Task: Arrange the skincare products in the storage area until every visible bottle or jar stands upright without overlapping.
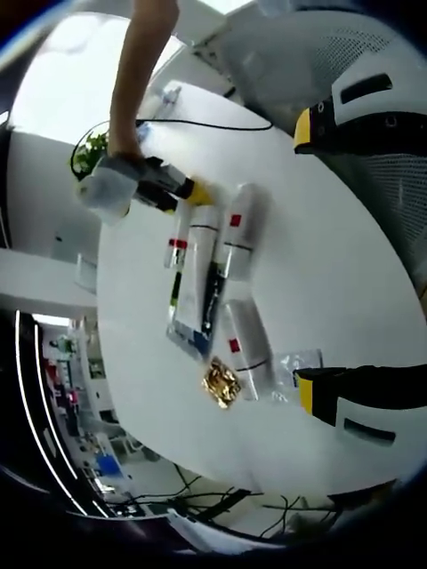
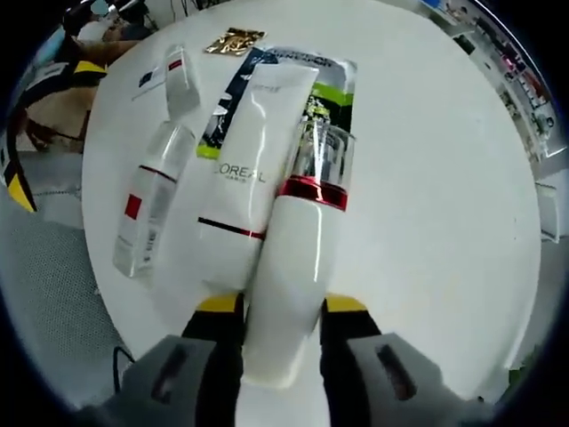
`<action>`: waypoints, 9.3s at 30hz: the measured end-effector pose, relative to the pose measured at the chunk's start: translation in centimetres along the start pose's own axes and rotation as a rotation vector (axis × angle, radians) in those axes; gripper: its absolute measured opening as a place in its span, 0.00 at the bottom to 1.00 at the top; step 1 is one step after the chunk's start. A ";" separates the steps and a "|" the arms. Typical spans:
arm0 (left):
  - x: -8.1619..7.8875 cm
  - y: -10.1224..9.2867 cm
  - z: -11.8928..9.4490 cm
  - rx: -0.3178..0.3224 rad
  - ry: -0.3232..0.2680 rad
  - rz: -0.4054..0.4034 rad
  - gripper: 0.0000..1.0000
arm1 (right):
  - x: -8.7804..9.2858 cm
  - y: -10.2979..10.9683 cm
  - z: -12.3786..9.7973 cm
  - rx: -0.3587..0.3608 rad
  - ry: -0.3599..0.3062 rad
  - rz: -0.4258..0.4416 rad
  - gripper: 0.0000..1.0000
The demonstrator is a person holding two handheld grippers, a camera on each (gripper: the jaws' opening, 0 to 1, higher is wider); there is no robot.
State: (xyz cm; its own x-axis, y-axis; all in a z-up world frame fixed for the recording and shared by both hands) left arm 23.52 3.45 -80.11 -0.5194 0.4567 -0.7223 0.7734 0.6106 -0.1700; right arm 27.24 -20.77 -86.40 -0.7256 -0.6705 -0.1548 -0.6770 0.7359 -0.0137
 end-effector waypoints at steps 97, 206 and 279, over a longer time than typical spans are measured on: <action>-13.2 -10.5 9.4 0.776 -0.110 -0.383 0.58 | -0.1 7.9 -10.1 -0.787 -1.020 0.800 0.26; -15.2 -15.7 13.5 0.435 -0.162 0.422 0.29 | 2.7 0.8 -4.2 0.084 -0.892 0.074 0.30; -15.4 -18.0 15.8 0.600 -0.050 0.592 0.26 | 7.1 1.1 -5.6 0.139 -0.756 0.405 0.33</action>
State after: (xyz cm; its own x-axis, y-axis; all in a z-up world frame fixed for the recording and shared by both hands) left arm 23.30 -24.82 -76.49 0.0384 0.5554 -0.8307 0.9821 -0.1742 -0.0711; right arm 20.64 -25.21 -82.02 -0.5981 -0.1480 -0.7876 -0.3275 0.9421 0.0717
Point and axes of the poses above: the point that each gripper's makers call its tool centre point, and the gripper's own axes: z roughly forward along the fingers, y roughly to its left, x roughly out of its underside, the point moved 2 cm from there along -z, roughly backward along the fingers
